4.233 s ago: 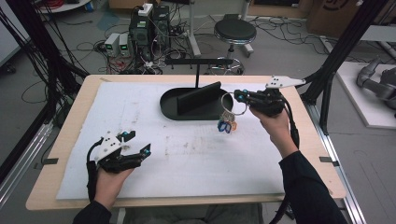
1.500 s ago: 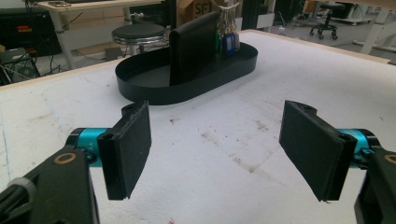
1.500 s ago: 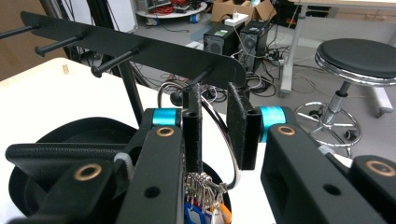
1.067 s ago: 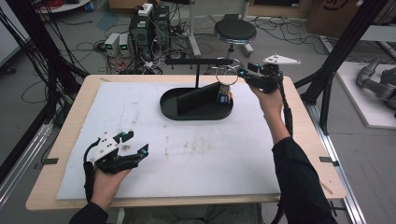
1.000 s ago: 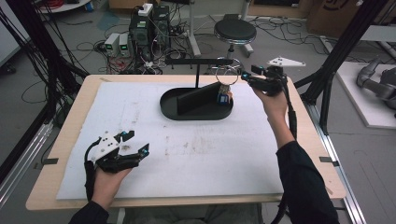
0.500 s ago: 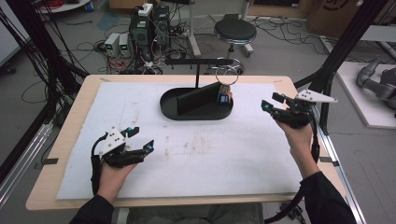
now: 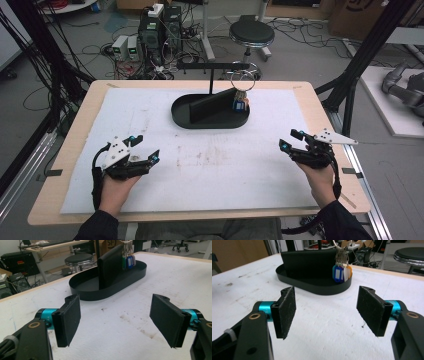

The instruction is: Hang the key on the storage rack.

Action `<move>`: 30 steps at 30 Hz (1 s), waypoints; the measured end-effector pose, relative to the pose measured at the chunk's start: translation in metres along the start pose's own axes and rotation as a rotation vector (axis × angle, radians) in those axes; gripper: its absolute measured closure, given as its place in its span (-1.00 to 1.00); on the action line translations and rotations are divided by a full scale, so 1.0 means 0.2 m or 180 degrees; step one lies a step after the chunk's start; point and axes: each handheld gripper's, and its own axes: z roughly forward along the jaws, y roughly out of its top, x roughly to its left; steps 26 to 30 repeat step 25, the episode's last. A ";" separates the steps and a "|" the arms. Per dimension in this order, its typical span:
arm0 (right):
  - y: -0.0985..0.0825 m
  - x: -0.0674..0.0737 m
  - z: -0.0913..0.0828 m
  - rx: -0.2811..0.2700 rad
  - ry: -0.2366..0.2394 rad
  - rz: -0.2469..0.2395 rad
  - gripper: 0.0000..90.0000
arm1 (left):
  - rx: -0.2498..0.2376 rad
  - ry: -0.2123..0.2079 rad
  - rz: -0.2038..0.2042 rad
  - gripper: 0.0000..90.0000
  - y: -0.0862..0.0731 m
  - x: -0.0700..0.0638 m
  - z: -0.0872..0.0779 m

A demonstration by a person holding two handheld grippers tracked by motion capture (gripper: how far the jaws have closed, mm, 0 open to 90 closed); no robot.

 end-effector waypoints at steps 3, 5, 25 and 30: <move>-0.03 0.00 -0.02 0.0026 -0.0037 -0.0010 -0.28 | 0.0005 0.0010 -0.0003 -0.45 0.00 0.01 0.00; -0.04 0.00 -0.02 0.0043 -0.0062 -0.0015 -0.29 | -0.0008 0.0012 -0.0018 -0.46 -0.01 0.02 0.00; -0.08 -0.06 0.03 0.0193 -0.0184 0.0038 -0.36 | 0.0023 0.0087 -0.0128 -0.48 -0.03 0.05 -0.04; -0.08 -0.06 0.03 0.0193 -0.0184 0.0038 -0.36 | 0.0023 0.0087 -0.0128 -0.48 -0.03 0.05 -0.04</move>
